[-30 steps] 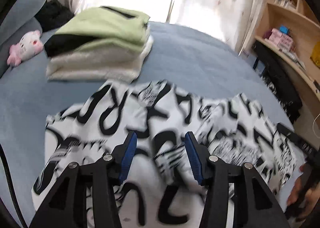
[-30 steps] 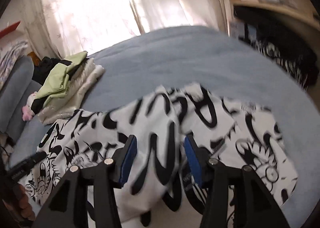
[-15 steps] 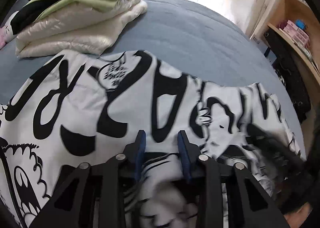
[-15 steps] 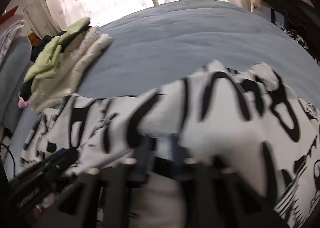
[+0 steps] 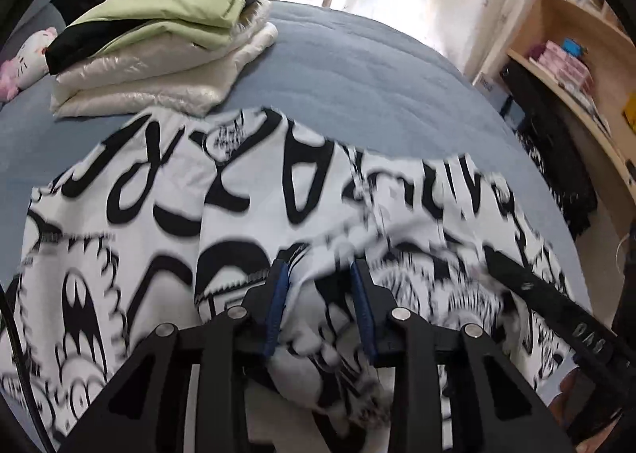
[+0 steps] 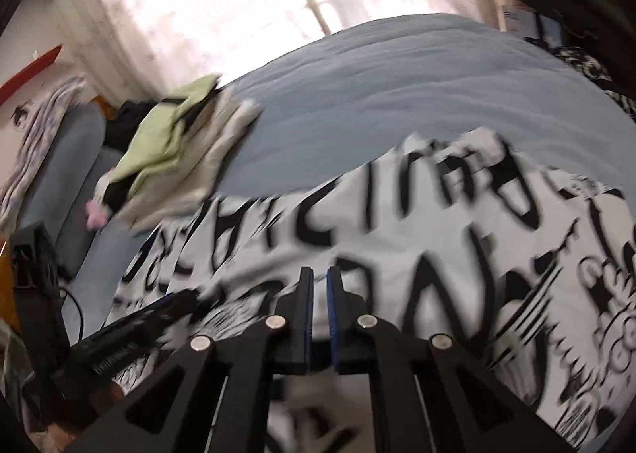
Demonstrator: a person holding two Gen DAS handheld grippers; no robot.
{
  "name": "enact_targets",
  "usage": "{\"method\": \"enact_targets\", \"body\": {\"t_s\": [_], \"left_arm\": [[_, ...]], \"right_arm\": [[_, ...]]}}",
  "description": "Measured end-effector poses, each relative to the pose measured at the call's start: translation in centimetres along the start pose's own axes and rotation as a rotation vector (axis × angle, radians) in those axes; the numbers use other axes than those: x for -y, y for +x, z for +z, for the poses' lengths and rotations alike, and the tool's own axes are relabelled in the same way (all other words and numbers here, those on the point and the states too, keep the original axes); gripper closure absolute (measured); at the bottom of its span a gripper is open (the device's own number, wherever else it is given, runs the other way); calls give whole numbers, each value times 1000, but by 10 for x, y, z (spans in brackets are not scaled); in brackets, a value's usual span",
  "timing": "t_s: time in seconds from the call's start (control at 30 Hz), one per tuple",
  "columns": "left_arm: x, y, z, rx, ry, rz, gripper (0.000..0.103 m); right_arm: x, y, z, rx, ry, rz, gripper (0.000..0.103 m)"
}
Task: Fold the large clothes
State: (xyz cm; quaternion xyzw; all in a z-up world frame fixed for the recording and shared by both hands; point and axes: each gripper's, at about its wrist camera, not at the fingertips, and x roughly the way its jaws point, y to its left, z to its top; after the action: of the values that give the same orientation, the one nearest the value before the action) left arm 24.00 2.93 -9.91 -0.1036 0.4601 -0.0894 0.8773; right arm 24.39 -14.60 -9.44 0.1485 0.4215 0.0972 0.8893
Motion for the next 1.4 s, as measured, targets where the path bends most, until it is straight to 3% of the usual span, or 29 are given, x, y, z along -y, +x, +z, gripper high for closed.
{"method": "enact_targets", "body": {"t_s": [0.13, 0.23, 0.47, 0.63, 1.03, 1.33, 1.4], "left_arm": [[0, 1, -26, -34, 30, 44, 73], [-10, 3, -37, -40, 23, 41, 70], [-11, -17, -48, -34, 7, 53, 70], [-10, -53, -53, -14, -3, 35, 70], [1, -159, -75, 67, 2, -13, 70], [-10, -202, -104, 80, -42, -68, 66], [-14, -206, -109, 82, -58, -77, 60]], "right_arm": [[-6, 14, -40, -81, -73, -62, 96], [0, 5, -61, -58, -79, -53, 96], [5, -10, -58, -89, 18, -30, 96], [-5, -43, -64, -63, 50, 13, 96], [-59, -138, -82, 23, -22, 99, 96], [-90, -194, -95, 73, -79, 157, 96], [-94, -197, -99, 64, -90, 162, 96]]}}
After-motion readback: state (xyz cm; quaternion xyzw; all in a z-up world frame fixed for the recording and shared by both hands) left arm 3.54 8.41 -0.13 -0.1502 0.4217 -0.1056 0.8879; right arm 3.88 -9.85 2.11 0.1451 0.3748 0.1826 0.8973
